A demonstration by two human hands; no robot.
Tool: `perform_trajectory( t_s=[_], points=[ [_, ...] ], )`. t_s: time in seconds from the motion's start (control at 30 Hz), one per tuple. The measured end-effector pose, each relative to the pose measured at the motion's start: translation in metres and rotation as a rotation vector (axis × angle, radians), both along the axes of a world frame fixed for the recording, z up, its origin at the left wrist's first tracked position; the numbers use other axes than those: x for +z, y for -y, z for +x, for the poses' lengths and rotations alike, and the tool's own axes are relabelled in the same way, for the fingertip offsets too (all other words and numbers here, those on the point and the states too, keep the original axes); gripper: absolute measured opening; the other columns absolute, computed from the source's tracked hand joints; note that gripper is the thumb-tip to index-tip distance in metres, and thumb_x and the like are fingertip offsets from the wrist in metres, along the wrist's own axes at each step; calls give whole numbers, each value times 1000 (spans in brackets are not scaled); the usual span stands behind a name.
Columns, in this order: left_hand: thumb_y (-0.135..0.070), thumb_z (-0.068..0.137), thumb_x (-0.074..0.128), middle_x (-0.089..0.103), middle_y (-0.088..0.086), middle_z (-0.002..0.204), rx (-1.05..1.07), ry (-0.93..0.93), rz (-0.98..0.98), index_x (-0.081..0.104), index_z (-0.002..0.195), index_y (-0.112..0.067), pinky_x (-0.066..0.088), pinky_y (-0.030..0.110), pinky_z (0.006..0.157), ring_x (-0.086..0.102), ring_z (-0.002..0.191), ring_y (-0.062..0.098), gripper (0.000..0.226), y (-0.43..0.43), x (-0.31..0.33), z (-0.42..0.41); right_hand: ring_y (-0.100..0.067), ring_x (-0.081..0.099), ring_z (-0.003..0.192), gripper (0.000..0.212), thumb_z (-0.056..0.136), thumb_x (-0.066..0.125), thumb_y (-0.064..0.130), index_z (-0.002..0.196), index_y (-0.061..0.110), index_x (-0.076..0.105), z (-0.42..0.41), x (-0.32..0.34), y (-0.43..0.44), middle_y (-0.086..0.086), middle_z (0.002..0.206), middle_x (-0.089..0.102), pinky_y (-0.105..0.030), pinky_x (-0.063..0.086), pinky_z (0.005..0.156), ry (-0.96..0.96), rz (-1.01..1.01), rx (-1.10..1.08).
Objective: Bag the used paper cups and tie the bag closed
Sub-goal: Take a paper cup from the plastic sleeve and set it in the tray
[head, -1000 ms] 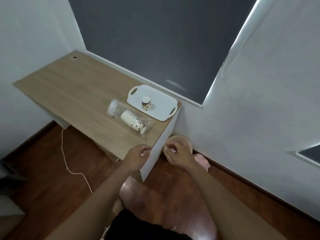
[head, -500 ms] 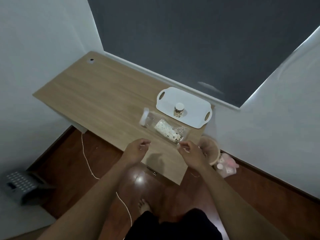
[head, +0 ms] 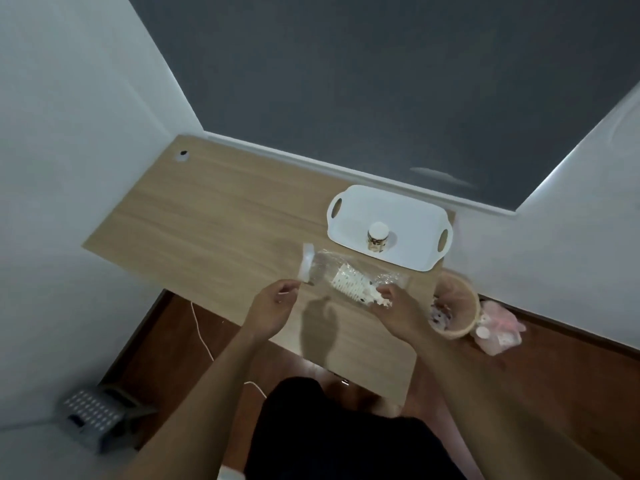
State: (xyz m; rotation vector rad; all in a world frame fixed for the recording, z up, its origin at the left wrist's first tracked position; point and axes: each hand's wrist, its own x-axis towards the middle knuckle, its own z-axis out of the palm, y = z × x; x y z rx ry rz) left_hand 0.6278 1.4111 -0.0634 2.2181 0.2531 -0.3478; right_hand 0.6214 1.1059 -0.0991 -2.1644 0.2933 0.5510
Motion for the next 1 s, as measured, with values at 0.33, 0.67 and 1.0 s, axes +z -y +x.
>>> perform_trajectory(
  t_s=[0.33, 0.67, 1.0],
  points=[
    [-31, 106, 72, 56, 11, 158, -48, -282, -24, 44, 162, -5, 48, 36, 112, 59, 141, 28, 68, 15, -36, 88, -34, 55, 136, 69, 88, 82, 40, 150, 29, 53, 39, -33, -5, -13, 146, 49, -41, 46, 114, -181, -174, -47],
    [-27, 106, 70, 56, 0, 79, -507, -361, 88, 53, 76, -20, 34, 34, 67, 52, 77, 19, 36, -13, -66, 155, -37, 45, 141, 81, 88, 83, 41, 158, 35, 41, 46, -49, -63, -8, 156, 43, -48, 39, 118, -369, -301, -45],
    [-52, 76, 64, 52, 3, 79, -415, -548, -168, 56, 78, -20, 39, 39, 78, 50, 79, 21, 33, -33, -45, 149, -31, 38, 146, 83, 83, 84, 46, 153, 37, 40, 13, -62, -93, -1, 157, 41, -61, 35, 115, -448, -532, -21]
  ],
)
